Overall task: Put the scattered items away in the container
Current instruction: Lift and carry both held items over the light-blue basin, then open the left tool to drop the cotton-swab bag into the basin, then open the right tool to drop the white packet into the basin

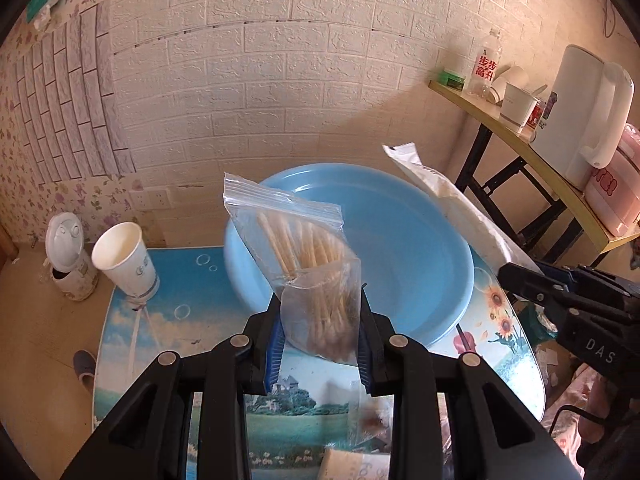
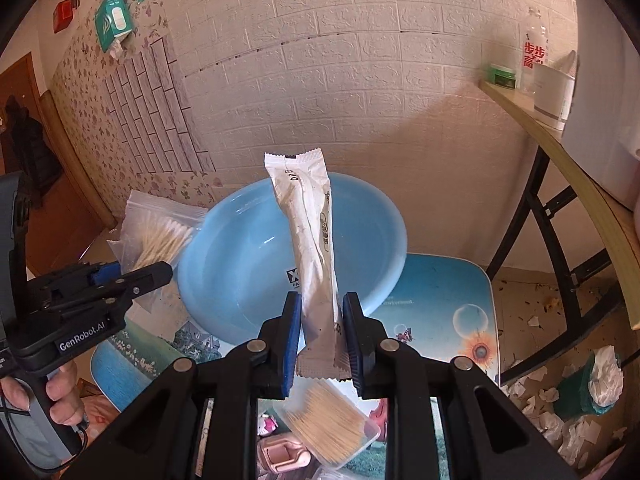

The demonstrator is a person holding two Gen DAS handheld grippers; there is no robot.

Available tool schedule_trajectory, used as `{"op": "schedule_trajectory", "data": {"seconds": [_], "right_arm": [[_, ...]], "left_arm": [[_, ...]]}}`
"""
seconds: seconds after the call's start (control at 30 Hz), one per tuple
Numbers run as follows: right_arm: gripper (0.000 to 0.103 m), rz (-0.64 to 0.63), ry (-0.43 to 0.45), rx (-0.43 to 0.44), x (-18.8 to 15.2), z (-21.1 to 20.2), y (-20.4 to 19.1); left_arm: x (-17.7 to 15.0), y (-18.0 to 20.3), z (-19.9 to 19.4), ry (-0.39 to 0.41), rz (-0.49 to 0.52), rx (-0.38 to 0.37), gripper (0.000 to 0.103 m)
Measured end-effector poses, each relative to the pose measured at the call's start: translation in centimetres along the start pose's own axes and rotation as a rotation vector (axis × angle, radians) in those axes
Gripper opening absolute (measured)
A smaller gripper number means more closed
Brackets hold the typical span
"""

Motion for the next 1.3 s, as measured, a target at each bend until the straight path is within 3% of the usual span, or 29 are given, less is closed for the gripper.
{"op": "schedule_trajectory", "data": {"seconds": [0.2,0.77,0.83,0.97,1.03,1.3], "right_arm": [[0.022,-0.011,-0.031,0.018,2.3,3.9,0.1],[0.022,-0.014,-0.101,0.007,2.7,10.1,0.6],[0.022,-0.013,-0.108,0.005,2.5,10.4,0.7],[0.022,-0.012,-0.115,0.009,2.6,10.8,0.7],[0.022,-0.007,-0.117,0.013,2.7,11.0,0.6],[0.022,0.007,-0.115,0.026,3.2,11.3,0.4]], "left_arm": [[1.4,1.4,4.3,-0.056,0.015,-0.035,0.029],[1.5,1.7,9.8,-0.133,0.094,0.034,0.032],[1.5,1.7,9.7,-0.128,0.111,0.04,0.037],[1.8,1.2,9.1,-0.101,0.117,0.049,0.057],[2.0,0.9,8.7,-0.092,0.114,0.042,0.059],[2.7,-1.3,6.5,-0.018,0.061,0.09,0.086]]}}
Point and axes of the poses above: each gripper's, at about its wrist camera, not at the fingertips, and z roughly the way its jaws point, y to its right, x to its top, the point moved 2 cm from there along z, roughly the way its jaws point
